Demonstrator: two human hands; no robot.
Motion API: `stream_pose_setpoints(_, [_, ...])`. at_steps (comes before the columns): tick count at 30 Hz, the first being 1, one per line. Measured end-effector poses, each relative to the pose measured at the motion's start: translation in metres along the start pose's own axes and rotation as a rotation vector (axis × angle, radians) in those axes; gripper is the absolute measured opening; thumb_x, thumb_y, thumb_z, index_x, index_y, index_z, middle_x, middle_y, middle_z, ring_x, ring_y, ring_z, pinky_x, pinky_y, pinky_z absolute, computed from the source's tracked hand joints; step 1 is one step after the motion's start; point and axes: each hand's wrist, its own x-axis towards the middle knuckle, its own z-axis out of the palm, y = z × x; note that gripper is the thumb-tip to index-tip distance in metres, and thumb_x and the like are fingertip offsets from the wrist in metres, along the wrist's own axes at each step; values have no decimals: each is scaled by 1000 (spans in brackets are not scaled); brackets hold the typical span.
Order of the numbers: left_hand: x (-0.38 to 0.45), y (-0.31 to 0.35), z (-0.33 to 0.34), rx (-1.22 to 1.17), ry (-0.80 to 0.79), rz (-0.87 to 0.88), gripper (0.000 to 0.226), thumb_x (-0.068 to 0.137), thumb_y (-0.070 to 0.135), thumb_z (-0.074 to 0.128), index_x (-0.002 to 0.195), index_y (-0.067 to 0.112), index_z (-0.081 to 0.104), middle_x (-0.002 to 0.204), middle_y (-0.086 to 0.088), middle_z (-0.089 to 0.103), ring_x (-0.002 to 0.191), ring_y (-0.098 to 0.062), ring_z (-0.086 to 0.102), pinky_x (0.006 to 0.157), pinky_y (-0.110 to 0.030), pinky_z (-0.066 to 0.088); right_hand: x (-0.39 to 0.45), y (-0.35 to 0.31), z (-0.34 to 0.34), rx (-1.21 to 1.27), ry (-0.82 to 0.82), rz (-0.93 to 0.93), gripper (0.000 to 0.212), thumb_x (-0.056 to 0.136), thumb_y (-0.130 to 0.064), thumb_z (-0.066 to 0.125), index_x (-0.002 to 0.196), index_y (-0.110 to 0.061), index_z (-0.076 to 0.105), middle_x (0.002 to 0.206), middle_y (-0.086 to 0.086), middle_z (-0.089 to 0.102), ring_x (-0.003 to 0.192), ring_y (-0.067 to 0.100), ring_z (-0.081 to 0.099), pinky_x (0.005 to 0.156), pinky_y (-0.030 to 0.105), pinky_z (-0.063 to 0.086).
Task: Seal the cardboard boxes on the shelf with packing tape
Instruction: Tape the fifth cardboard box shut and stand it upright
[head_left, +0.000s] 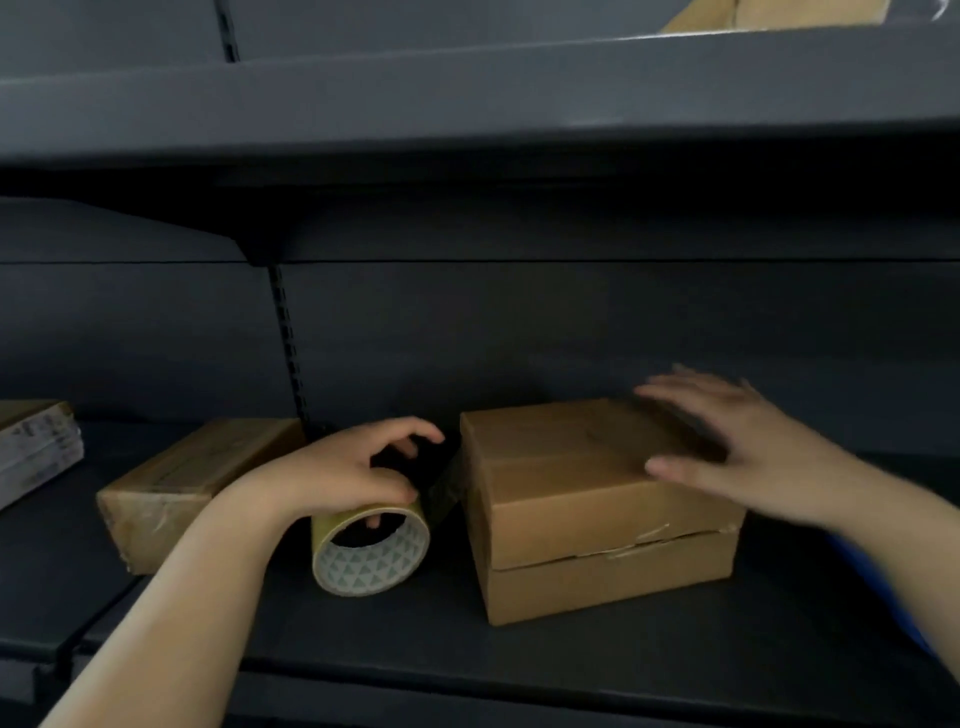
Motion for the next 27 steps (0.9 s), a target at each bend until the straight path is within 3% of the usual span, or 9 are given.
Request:
stream_pose_setpoints(3, [8,13,2,165,-23,62,67,78,10,65,119,55,38,132,14,39,87,-3,55,68,-17,47,-12,-40,37,-351,117,-199,81,71,-82,20,143,-45,19,151,-19,20,142,6,9,114,44,-6])
stream_pose_setpoints(5, [14,18,3,157,-71,3,74,77,6,64,131,44,31,137,10,39,107,-9,54,80,-29,53,-15,-55,57,-361,213,-156,85,70,-82,19,144,-41,18,153,-14,21,142,11,14,113,47,-7])
stream_pose_setpoints(8, [21,20,2,114,-128,-57,76,78,0,61,141,29,30,138,9,42,118,-11,50,91,-32,51,-24,-39,63,-111,424,123,101,60,-89,31,144,-35,16,153,-7,22,140,15,18,115,44,8])
stream_pose_setpoints(11, [23,19,4,119,-175,-14,75,78,-4,59,141,28,34,133,13,48,123,2,43,99,-19,40,-39,-14,65,228,459,318,116,42,-83,53,142,-44,11,152,-14,10,138,19,20,107,40,28])
stream_pose_setpoints(14, [26,16,11,35,-182,-9,78,80,-1,63,143,30,29,129,9,55,117,3,50,96,-17,42,-46,-14,74,279,415,272,110,38,-77,61,135,-56,14,147,-25,2,133,20,27,94,34,38])
stream_pose_setpoints(16, [29,14,15,0,-142,-5,80,82,4,65,144,35,25,126,3,60,110,1,56,92,-15,44,-45,-20,78,32,463,257,112,41,-80,62,139,-44,22,153,-11,-1,138,27,16,101,50,33])
stream_pose_setpoints(19, [31,15,15,-14,-162,12,78,83,4,63,142,39,27,118,7,63,101,3,61,81,-10,46,-38,-45,79,-398,408,124,115,43,-80,62,139,-22,37,146,14,35,137,37,24,103,70,10])
stream_pose_setpoints(23, [13,10,8,-88,-258,33,72,83,-3,58,135,41,35,114,5,69,103,-8,65,80,-16,49,-38,-82,87,-453,434,-82,104,50,-71,69,137,-20,43,127,9,57,119,34,52,106,63,19])
stream_pose_setpoints(27, [-21,-3,2,-169,-332,89,69,74,4,60,126,46,42,112,9,71,104,-10,65,83,-19,50,-53,-101,104,-492,529,-272,112,41,-76,67,136,-25,37,131,7,48,114,32,49,96,58,27])
